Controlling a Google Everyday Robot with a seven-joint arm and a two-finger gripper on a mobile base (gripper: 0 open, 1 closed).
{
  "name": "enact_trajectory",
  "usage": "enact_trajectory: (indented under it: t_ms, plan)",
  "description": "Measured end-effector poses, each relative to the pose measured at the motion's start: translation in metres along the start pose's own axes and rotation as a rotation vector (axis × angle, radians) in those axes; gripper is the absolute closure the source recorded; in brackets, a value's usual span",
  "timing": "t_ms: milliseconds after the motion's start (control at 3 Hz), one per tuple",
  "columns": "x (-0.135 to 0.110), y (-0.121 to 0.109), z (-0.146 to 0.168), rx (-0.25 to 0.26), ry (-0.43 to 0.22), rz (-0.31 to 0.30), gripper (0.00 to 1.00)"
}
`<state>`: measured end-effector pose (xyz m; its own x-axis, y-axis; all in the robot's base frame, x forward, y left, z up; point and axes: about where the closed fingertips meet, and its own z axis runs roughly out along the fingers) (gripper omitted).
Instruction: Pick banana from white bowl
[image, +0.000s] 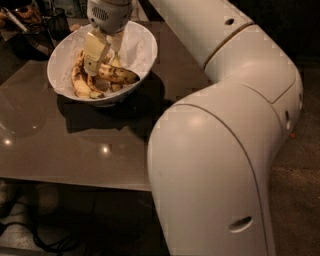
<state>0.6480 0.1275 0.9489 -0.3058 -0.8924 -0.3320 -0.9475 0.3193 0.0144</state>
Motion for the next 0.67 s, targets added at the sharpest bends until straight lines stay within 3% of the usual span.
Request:
enact_trajectory:
  t_ms: [667]
  plan:
    - [-0.003,-0.015,0.029,-0.03,0.03,0.034,0.3]
